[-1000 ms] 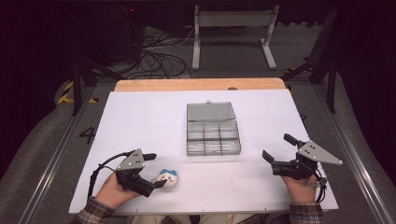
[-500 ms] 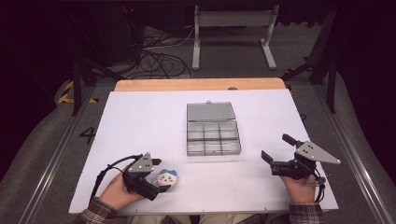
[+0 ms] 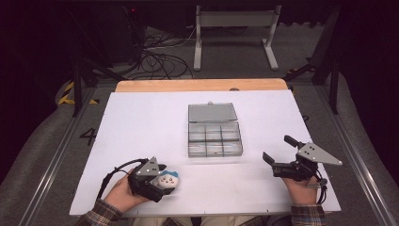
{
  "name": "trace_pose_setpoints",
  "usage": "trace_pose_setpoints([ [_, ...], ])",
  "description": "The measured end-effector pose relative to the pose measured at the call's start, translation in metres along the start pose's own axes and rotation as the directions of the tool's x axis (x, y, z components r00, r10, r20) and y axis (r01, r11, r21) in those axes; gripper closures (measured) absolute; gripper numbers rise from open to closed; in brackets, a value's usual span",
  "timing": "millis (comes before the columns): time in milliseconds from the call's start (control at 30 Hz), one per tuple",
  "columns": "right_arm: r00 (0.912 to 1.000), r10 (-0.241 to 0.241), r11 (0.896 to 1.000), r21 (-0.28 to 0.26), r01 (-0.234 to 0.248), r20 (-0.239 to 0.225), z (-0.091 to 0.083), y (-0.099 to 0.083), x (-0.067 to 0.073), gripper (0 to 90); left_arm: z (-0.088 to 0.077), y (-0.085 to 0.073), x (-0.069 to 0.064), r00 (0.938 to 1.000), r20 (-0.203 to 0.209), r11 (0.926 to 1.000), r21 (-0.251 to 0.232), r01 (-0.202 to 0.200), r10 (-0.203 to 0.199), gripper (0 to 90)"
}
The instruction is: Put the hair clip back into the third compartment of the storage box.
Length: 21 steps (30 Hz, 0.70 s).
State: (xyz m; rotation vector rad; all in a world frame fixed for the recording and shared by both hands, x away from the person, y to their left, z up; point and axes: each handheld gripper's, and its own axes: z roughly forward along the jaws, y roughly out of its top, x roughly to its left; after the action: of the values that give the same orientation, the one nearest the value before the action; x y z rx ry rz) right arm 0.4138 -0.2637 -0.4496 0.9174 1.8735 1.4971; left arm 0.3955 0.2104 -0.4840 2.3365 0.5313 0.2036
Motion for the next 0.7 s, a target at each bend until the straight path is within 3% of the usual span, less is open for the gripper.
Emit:
trace_pose_setpoints([
  [333, 1.0, -0.009, 1.0, 0.006, 0.009, 0.002, 0.001, -0.0003, 0.0002, 0.0, 0.0054, -0.0001, -0.0007, 0.9998, -0.012, 0.9993, 0.036, -0.013, 0.013, 29.5],
  [700, 1.0, -0.007, 1.0, 0.01, 0.007, 0.001, 0.0012, -0.0003, 0.0004, 0.0, 0.0061, 0.0009, -0.0028, 0.999, -0.018, 0.9976, 0.057, -0.039, 0.04, 34.9],
])
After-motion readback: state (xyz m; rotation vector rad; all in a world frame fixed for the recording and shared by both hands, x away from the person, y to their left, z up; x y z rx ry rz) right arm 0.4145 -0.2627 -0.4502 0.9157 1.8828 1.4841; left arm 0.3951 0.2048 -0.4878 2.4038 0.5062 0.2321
